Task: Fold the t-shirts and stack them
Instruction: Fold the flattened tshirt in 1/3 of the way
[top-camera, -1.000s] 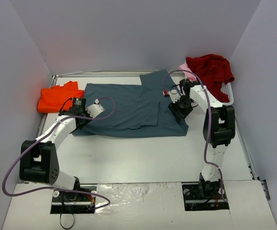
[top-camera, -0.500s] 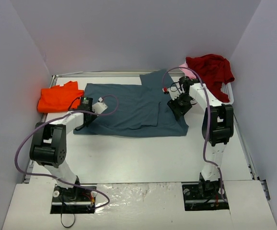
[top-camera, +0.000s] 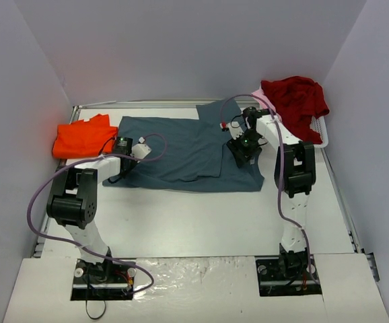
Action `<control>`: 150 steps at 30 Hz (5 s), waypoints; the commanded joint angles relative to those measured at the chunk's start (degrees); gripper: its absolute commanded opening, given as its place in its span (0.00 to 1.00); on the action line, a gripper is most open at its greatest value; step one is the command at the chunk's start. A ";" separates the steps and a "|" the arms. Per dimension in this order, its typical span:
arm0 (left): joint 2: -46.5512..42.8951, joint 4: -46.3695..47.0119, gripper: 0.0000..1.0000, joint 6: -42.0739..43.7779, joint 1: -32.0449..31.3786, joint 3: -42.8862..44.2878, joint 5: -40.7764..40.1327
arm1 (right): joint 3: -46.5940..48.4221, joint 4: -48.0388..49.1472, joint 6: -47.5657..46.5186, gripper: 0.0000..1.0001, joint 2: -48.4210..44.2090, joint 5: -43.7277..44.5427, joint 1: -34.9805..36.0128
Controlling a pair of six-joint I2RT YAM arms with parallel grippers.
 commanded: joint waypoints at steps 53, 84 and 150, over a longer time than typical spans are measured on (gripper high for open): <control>-1.93 -3.00 0.02 -0.27 -1.11 -0.83 -1.09 | 5.03 -3.76 -0.67 0.00 -2.40 4.53 -2.39; 0.17 -3.35 0.02 0.09 -2.78 -1.62 -3.03 | 5.38 -3.05 -0.23 0.26 4.90 4.36 -2.39; -21.18 -8.54 0.38 -9.40 -2.61 -1.00 -20.87 | 13.37 -1.91 -2.87 0.31 8.94 -1.71 9.30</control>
